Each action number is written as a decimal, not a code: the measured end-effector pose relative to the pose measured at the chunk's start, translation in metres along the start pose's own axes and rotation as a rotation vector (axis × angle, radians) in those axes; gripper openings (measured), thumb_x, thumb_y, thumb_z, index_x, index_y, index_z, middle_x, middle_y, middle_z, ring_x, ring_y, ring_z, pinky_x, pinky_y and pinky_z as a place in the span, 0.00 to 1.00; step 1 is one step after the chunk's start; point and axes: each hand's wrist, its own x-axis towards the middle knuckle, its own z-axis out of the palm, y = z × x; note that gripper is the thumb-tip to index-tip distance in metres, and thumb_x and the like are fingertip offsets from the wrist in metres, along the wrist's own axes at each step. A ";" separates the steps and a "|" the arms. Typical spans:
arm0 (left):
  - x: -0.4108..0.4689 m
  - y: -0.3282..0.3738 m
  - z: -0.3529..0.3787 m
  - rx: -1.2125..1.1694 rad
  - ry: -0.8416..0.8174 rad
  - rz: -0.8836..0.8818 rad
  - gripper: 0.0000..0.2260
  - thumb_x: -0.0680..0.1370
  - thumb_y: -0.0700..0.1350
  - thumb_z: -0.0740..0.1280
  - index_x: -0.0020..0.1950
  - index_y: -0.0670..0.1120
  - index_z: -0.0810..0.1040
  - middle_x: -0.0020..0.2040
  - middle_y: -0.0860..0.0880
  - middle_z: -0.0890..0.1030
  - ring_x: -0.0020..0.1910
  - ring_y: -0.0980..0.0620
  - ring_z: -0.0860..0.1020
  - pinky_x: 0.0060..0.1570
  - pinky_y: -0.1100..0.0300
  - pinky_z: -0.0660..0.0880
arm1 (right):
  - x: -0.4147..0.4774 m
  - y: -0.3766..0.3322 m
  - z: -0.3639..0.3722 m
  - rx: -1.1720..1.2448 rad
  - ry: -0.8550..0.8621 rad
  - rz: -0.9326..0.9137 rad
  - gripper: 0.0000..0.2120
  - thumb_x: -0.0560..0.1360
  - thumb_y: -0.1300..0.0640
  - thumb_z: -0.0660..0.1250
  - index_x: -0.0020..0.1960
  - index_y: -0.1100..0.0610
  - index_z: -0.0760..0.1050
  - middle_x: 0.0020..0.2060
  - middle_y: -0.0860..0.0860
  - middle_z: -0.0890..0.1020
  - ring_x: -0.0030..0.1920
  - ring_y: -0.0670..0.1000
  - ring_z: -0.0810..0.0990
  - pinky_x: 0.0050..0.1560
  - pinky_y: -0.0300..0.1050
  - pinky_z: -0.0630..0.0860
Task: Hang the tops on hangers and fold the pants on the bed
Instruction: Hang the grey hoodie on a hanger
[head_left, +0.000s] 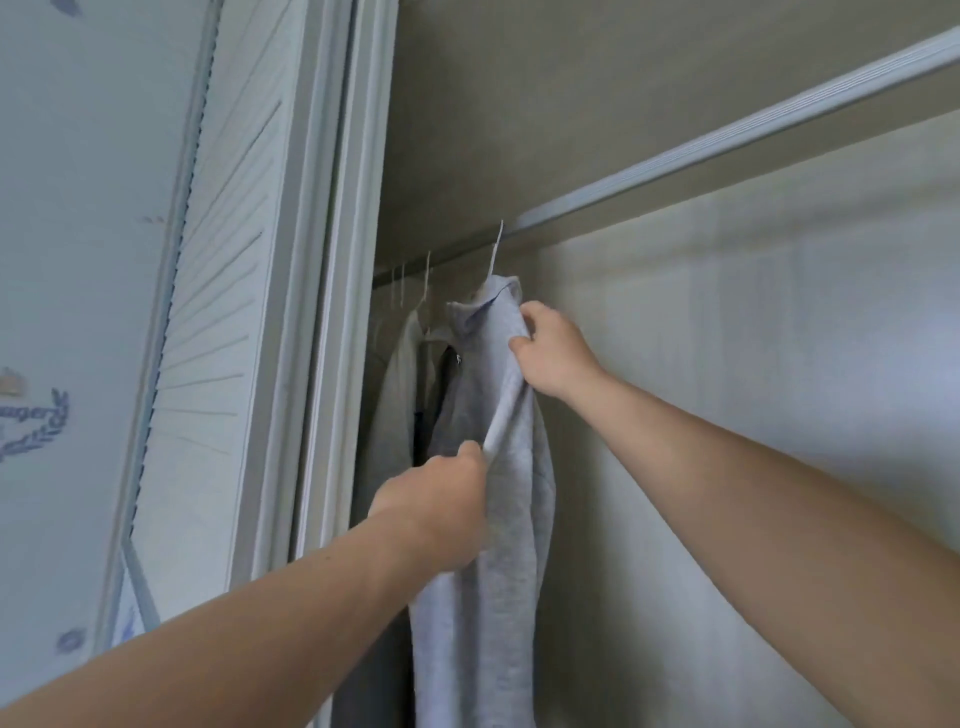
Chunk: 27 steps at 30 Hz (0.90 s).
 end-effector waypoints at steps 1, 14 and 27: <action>0.004 -0.003 0.002 0.025 -0.005 -0.023 0.11 0.77 0.36 0.61 0.56 0.46 0.63 0.40 0.49 0.70 0.41 0.45 0.74 0.39 0.51 0.70 | 0.006 0.001 0.011 0.004 -0.007 -0.005 0.06 0.77 0.59 0.63 0.53 0.57 0.74 0.49 0.56 0.82 0.50 0.61 0.79 0.49 0.52 0.77; 0.031 -0.023 0.014 0.170 -0.031 -0.215 0.19 0.81 0.38 0.60 0.73 0.42 0.64 0.63 0.42 0.76 0.60 0.41 0.77 0.47 0.53 0.70 | 0.052 0.005 0.086 0.072 -0.115 0.041 0.21 0.80 0.55 0.63 0.73 0.51 0.70 0.62 0.60 0.79 0.57 0.63 0.80 0.56 0.54 0.80; -0.025 -0.014 0.025 0.072 0.061 -0.018 0.20 0.81 0.43 0.60 0.72 0.43 0.63 0.70 0.44 0.68 0.64 0.44 0.73 0.55 0.53 0.76 | -0.071 0.033 0.060 0.189 -0.255 -0.035 0.23 0.83 0.51 0.60 0.77 0.48 0.63 0.74 0.50 0.71 0.74 0.52 0.68 0.67 0.42 0.63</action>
